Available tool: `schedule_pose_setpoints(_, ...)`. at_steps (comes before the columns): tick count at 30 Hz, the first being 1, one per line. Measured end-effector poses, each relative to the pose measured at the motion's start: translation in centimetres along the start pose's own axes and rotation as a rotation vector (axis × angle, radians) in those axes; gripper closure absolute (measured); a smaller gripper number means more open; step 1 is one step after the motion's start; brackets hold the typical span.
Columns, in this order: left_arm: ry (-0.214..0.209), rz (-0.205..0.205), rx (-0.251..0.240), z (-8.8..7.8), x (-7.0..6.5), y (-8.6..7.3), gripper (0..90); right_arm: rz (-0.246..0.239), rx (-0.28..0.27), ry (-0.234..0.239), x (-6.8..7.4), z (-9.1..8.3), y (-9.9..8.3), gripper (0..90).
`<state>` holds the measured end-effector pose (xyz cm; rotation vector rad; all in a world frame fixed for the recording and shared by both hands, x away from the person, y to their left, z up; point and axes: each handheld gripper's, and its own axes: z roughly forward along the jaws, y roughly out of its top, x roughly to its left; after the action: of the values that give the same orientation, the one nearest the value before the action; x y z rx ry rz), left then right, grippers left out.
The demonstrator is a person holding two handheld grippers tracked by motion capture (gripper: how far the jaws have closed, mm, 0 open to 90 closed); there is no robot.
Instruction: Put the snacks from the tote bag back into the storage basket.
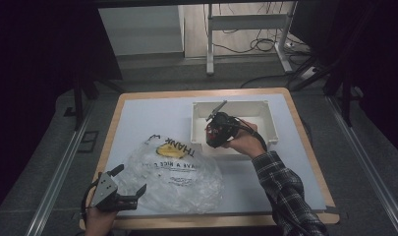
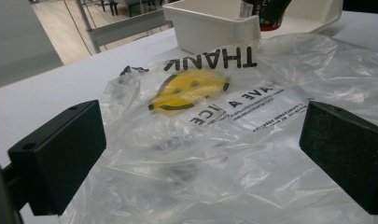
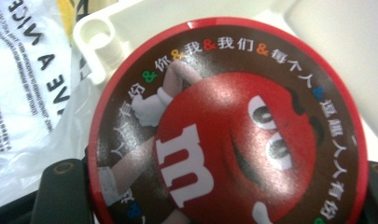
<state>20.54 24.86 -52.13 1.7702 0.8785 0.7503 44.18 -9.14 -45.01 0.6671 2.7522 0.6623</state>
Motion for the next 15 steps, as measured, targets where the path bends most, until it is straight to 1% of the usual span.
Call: schedule_pose_setpoints(15,0.001,0.001,-0.003,0.0,0.0,0.0,0.3,-0.004,0.007,-0.004,-0.7,1.4,0.9,25.7)
